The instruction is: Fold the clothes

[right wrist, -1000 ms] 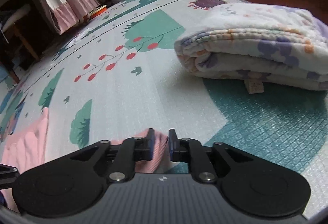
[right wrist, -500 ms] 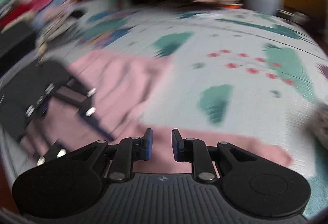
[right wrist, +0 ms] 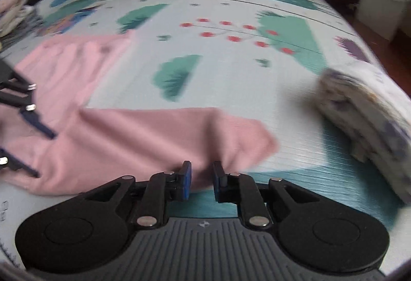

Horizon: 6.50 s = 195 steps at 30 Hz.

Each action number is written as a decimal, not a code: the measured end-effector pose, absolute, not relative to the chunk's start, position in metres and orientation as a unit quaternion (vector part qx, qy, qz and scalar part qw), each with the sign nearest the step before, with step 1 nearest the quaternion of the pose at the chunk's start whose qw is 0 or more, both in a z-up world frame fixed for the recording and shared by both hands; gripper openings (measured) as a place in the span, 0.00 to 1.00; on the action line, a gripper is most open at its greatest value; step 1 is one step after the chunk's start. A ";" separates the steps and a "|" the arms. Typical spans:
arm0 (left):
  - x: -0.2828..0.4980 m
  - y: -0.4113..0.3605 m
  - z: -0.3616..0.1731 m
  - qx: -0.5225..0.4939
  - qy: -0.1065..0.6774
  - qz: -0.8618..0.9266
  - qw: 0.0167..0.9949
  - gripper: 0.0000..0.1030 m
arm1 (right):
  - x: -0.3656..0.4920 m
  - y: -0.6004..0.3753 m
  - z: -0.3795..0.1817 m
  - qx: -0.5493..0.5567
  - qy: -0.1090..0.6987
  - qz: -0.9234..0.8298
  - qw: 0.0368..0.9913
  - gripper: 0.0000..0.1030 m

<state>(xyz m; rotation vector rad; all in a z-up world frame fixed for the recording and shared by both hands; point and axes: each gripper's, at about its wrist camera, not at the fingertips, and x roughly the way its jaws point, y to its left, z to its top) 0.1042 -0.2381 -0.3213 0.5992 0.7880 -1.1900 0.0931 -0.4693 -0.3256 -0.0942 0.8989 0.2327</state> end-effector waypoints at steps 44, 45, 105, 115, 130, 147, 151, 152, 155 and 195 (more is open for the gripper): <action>0.202 -0.221 -0.320 0.246 0.356 -0.475 0.767 0.28 | 0.063 -0.296 -0.318 -0.088 0.389 0.327 0.857 0.19; 0.208 -0.219 -0.320 0.237 0.364 -0.472 0.767 0.30 | 0.060 -0.292 -0.322 -0.089 0.400 0.328 0.851 0.20; 0.051 -0.020 -0.285 0.272 0.436 -0.457 0.726 0.20 | 0.022 -0.269 -0.311 -0.203 0.421 0.402 0.787 0.23; 0.039 -0.023 -0.305 0.304 0.445 -0.440 0.718 0.17 | 0.012 -0.210 -0.322 -0.227 0.389 0.471 0.759 0.23; 0.029 -0.049 -0.302 0.303 0.411 -0.485 0.710 0.16 | 0.011 -0.214 -0.317 -0.227 0.390 0.457 0.767 0.22; 0.129 -0.097 -0.278 0.200 0.455 -0.457 0.738 0.36 | 0.050 -0.344 -0.313 0.129 0.516 0.256 0.807 0.25; 0.173 -0.120 -0.274 0.112 0.489 -0.429 0.751 0.45 | 0.043 -0.370 -0.331 0.228 0.535 0.195 0.790 0.27; 0.180 -0.125 -0.273 0.102 0.493 -0.423 0.754 0.45 | 0.042 -0.373 -0.336 0.240 0.535 0.185 0.788 0.27; 0.199 -0.141 -0.273 0.085 0.499 -0.406 0.761 0.45 | 0.037 -0.378 -0.345 0.277 0.532 0.163 0.784 0.32; 0.321 -0.235 -0.296 0.090 0.546 -0.215 0.805 0.05 | 0.035 -0.356 -0.337 0.248 0.470 0.141 0.835 0.18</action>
